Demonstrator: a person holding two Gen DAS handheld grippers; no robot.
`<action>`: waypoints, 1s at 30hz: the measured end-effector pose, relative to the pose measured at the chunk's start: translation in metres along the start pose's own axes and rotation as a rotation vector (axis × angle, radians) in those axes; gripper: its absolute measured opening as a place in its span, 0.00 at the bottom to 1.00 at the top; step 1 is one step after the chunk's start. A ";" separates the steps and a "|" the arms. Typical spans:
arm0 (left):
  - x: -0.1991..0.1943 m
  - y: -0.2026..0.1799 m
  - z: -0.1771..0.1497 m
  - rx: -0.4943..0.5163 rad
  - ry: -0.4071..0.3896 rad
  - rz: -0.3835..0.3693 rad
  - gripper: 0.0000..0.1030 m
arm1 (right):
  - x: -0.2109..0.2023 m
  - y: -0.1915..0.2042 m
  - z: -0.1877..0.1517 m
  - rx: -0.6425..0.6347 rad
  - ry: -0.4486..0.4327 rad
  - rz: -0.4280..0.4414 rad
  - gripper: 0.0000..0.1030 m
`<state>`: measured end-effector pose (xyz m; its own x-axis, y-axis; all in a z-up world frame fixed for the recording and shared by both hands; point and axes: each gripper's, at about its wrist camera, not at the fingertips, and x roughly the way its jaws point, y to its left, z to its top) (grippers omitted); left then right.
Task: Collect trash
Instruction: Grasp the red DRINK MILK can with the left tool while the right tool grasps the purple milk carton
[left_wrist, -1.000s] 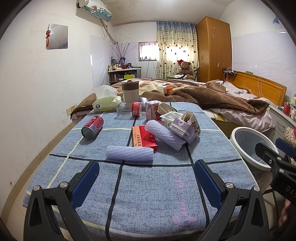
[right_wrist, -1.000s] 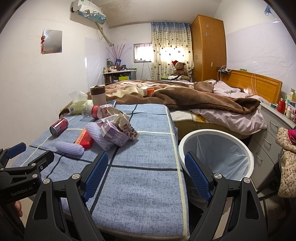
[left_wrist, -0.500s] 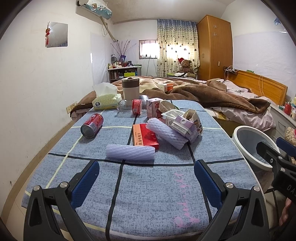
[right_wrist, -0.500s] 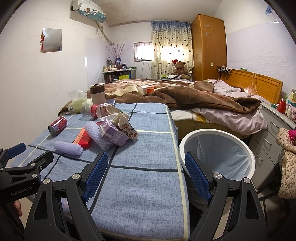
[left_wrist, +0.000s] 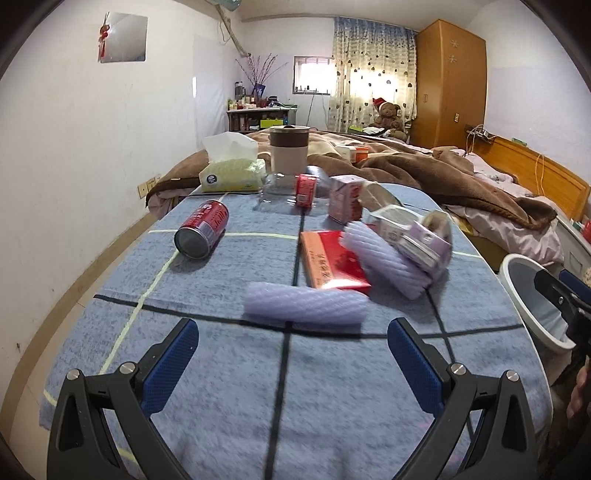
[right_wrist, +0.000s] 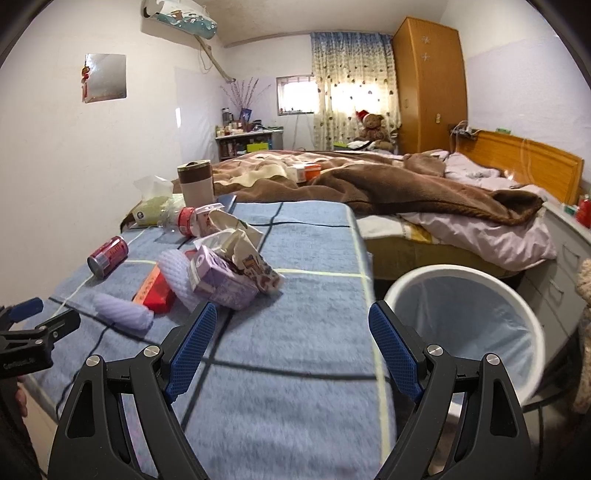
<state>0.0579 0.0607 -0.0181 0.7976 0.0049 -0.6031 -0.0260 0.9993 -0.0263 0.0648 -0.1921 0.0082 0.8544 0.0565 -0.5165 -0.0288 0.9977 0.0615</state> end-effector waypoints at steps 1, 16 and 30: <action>0.003 0.004 0.002 0.000 0.000 0.000 1.00 | 0.007 0.002 0.003 -0.005 0.010 0.006 0.84; 0.050 0.059 0.039 -0.036 0.044 0.038 1.00 | 0.050 0.030 0.012 -0.051 0.074 0.112 0.83; 0.103 0.099 0.062 -0.059 0.100 0.046 1.00 | 0.081 0.060 0.014 -0.153 0.175 0.130 0.67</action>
<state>0.1748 0.1621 -0.0332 0.7309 0.0436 -0.6811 -0.0989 0.9942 -0.0425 0.1394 -0.1281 -0.0178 0.7359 0.1767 -0.6536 -0.2220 0.9749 0.0136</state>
